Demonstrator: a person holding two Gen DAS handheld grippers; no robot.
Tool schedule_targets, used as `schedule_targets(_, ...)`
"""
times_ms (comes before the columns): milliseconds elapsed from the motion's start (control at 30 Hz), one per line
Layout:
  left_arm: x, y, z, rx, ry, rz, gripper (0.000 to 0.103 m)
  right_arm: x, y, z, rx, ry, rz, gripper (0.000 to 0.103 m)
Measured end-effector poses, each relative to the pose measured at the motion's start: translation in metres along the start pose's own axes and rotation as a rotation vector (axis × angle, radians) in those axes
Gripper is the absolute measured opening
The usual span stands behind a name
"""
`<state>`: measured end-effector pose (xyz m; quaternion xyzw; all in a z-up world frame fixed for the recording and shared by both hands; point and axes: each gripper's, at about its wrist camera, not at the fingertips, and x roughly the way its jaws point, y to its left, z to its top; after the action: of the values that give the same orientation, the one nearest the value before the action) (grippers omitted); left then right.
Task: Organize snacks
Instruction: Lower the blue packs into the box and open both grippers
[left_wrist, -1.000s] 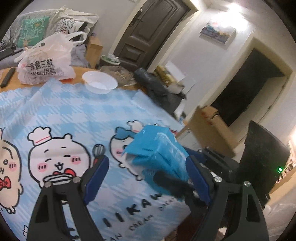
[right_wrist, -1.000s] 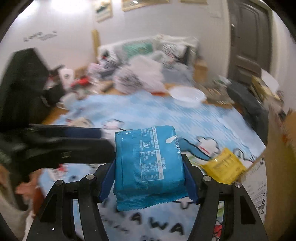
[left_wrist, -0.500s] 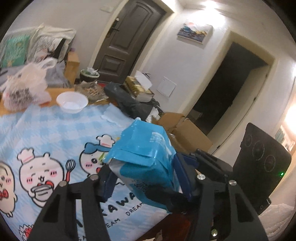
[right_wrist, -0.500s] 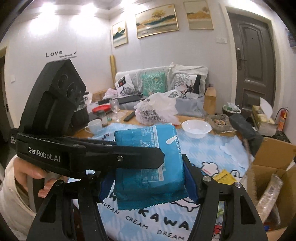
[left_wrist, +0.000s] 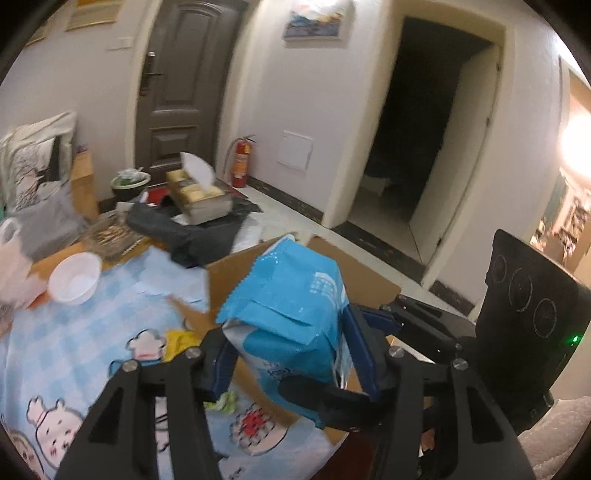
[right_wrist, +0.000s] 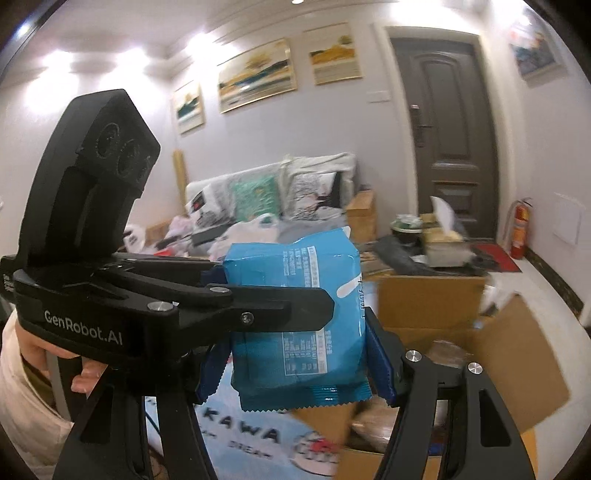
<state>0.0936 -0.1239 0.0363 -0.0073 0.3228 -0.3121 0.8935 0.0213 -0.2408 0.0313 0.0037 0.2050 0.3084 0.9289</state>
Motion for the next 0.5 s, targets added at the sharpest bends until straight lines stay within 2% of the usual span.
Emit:
schedule_targets(167,0.049,-0.021,0.005,0.032,0.077,-0.012,0.05,-0.011,-0.049,-0.012,0.061,0.026,-0.047,0.061)
schedule_targets(333,0.089,-0.026,0.002,0.043,0.168,-0.01,0.05,-0.007,-0.082,-0.029,0.091,0.08,-0.078,0.061)
schedule_targets(500,0.113,-0.027,0.002,0.048,0.222,0.006,0.05,0.0,-0.099,-0.042,0.116,0.124,-0.088,0.061)
